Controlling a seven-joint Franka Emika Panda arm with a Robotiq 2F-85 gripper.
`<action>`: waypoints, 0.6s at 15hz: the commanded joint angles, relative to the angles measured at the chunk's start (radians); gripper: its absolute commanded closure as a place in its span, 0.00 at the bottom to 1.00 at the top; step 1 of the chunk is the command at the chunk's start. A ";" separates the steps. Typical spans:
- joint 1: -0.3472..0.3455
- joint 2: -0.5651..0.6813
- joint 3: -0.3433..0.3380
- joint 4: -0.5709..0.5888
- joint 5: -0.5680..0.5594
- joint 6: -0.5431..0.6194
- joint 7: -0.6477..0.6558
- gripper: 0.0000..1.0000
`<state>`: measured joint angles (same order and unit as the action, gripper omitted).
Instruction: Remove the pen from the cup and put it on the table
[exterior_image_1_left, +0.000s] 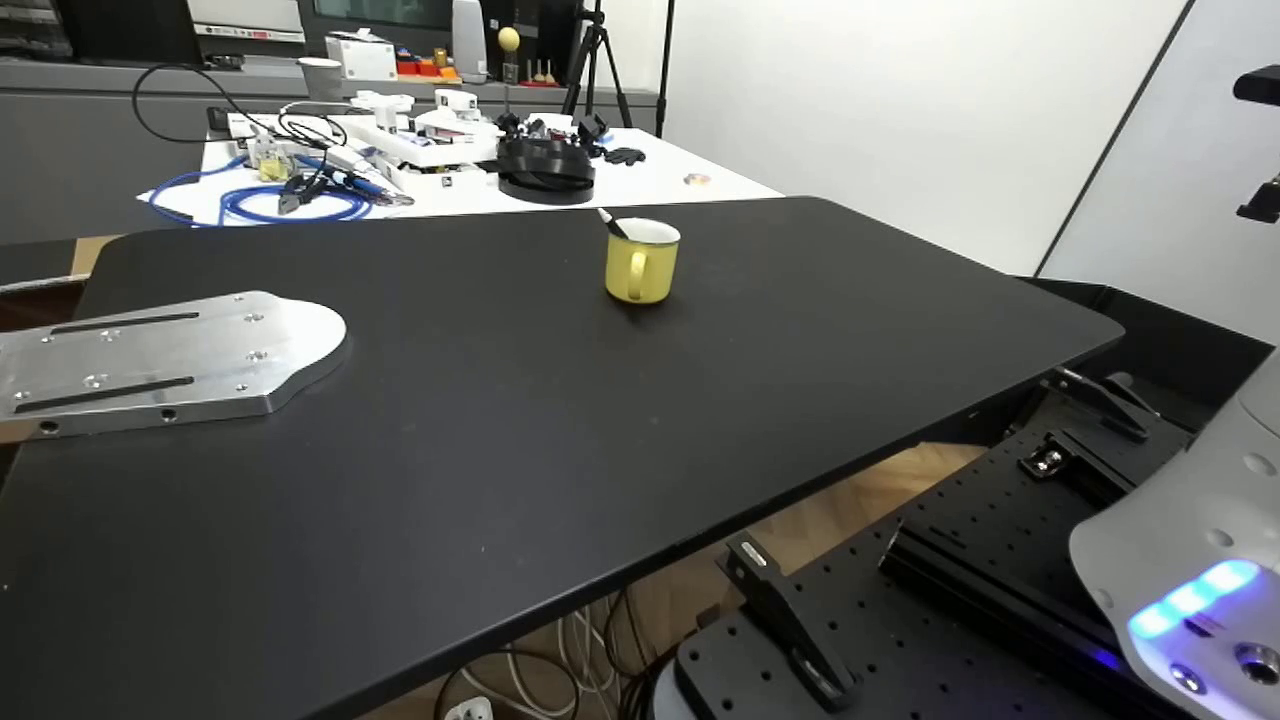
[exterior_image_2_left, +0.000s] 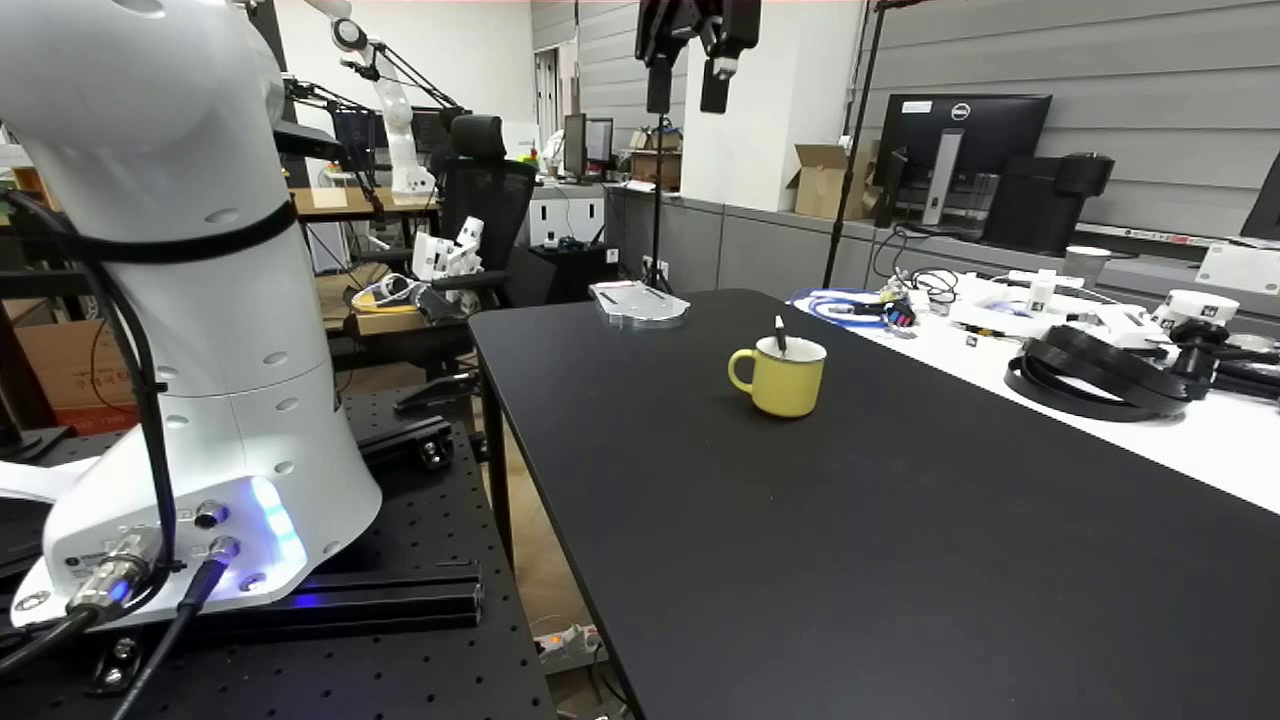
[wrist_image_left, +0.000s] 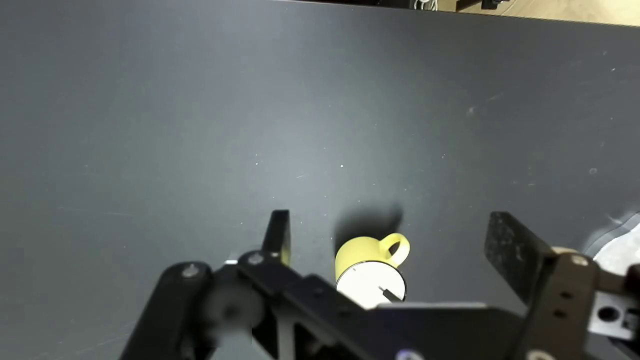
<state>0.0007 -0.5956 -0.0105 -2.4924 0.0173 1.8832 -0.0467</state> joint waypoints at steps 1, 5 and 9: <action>0.002 0.000 -0.001 0.002 -0.001 -0.002 0.001 0.00; 0.002 0.000 -0.001 0.002 -0.001 -0.002 0.001 0.00; 0.002 0.018 0.000 0.010 -0.011 0.002 -0.008 0.00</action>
<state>0.0007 -0.5955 -0.0105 -2.4924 0.0173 1.8832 -0.0467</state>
